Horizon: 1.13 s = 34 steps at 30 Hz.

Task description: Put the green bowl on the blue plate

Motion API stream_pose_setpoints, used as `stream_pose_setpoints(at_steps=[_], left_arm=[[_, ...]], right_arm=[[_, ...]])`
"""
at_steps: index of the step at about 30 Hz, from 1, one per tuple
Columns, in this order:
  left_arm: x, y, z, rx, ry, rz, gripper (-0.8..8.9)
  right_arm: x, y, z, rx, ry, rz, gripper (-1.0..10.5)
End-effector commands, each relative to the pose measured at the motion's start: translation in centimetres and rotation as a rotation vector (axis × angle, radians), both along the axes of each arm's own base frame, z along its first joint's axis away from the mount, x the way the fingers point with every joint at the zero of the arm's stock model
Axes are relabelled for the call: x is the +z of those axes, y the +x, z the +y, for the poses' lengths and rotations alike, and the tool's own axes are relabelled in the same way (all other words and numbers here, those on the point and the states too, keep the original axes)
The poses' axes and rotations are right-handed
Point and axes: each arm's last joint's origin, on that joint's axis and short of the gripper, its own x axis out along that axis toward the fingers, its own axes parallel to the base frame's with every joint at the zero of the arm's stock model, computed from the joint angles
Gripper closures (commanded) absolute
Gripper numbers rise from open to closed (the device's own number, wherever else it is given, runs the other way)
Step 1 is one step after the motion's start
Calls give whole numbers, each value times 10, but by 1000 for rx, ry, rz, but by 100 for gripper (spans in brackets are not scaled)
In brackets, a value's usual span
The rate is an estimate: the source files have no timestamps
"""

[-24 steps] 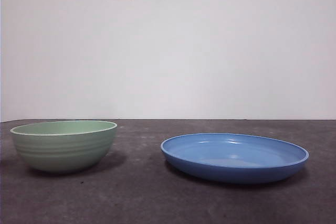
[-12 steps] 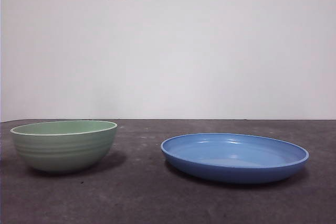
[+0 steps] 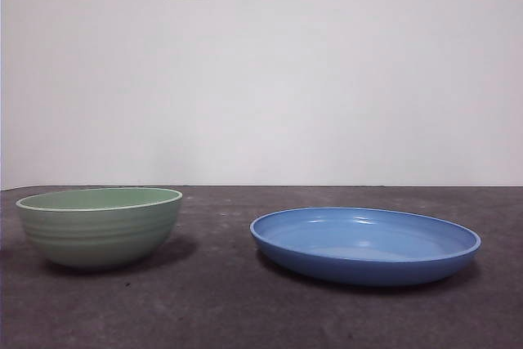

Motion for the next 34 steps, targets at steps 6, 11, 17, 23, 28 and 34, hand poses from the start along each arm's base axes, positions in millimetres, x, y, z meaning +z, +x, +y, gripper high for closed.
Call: stream_pose_setpoints(at_steps=[6,11,17,23,28,34], left_arm=[[-2,3,-1,-65,76,-25,793],[-3,5,-1,-77,91,-29,784],[-7,9,-2,-79,96,7,680],[-12,12,-3,-80,104,60,297],[-15,18,-3,-71,116,71,271],[-23,30,-3,-1,192,110,238]], right_arm=[[6,0,1,16,-31,-58,936],[6,0,1,26,-49,-79,935],[5,0,1,39,-69,-98,707],[5,0,1,42,-69,-99,424],[5,0,1,42,-69,-96,409],[4,-1,1,45,-69,-83,356]])
